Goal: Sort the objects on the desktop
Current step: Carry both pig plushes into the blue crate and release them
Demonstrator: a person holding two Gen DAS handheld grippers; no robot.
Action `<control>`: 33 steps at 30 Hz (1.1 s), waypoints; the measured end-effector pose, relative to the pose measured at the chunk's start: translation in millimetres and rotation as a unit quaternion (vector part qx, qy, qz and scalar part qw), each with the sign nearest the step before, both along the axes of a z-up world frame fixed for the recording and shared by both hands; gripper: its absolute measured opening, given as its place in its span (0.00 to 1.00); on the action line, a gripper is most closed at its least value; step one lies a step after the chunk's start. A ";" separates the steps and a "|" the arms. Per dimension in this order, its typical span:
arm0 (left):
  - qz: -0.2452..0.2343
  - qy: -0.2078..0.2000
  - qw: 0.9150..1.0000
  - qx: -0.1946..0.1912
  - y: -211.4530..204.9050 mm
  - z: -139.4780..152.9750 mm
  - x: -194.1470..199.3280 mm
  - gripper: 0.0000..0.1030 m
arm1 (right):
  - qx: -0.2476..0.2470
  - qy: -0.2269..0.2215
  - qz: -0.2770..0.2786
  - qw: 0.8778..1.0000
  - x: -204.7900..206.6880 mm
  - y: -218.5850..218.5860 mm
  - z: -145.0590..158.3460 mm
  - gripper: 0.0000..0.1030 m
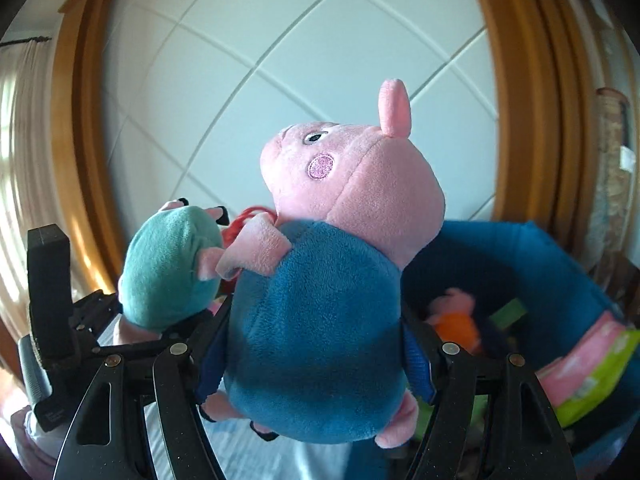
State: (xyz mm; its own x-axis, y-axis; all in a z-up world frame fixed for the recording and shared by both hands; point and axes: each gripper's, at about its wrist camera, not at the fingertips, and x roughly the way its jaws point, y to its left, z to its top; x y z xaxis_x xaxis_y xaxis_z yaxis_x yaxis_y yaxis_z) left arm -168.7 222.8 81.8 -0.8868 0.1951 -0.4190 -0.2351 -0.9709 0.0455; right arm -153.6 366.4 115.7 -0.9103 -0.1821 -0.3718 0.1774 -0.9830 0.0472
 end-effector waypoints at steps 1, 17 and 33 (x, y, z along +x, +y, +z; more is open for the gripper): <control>-0.007 0.005 1.000 0.001 16.7 4.9 1.3 0.70 | 0.001 0.005 -0.010 1.000 0.7 10.8 2.5 0.71; -0.086 -0.019 0.996 -0.020 216.3 4.4 -7.2 0.71 | 0.003 -0.024 -0.099 0.995 9.9 213.8 -20.2 0.71; -0.056 -0.073 0.994 -0.050 259.2 -34.3 -18.2 0.76 | 0.005 -0.073 -0.081 0.994 -4.3 261.9 -63.0 0.72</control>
